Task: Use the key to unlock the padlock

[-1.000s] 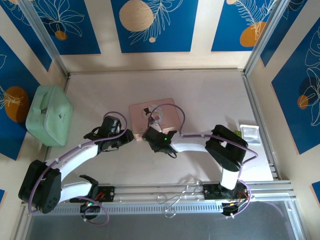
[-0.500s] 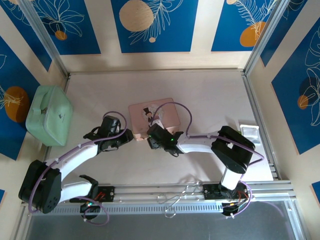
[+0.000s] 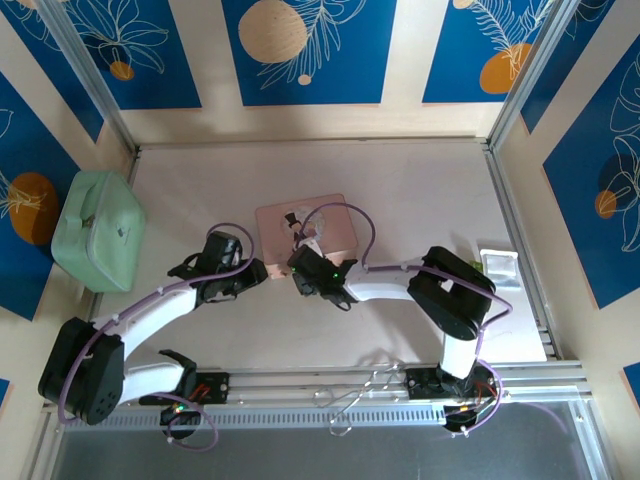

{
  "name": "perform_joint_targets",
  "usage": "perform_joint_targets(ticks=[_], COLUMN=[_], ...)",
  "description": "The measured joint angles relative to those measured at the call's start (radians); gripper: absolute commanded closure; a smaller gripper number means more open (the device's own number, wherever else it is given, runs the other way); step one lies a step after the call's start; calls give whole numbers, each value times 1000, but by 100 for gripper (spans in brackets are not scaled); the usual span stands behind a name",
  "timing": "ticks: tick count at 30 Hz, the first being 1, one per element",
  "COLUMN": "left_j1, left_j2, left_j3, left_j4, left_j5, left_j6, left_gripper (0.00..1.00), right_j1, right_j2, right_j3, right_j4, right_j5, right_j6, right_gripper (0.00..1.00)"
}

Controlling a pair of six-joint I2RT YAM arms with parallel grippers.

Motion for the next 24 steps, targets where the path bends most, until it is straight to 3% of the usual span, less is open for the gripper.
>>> perform_joint_targets(ticks=[4, 6, 13, 17, 21, 24], left_j1=[0, 0, 0, 1, 5, 9], left_j2=[0, 0, 0, 0, 0, 0], left_j3=[0, 0, 0, 0, 0, 0], left_j4=[0, 0, -2, -1, -1, -1], left_j5=[1, 1, 1, 1, 1, 1], left_j6=[0, 0, 2, 2, 2, 2], left_gripper=[52, 52, 52, 52, 52, 52], right_j1=[-3, -3, -3, -8, -36, -74], right_j2=[20, 27, 28, -2, -90, -142], right_j3=[14, 19, 29, 0, -81, -140], right_j4=[-4, -7, -8, -1, 32, 72], right_j5=[3, 3, 4, -4, -60, -156], right_j6=[3, 3, 18, 37, 61, 80], right_gripper=[62, 70, 79, 92, 100, 100])
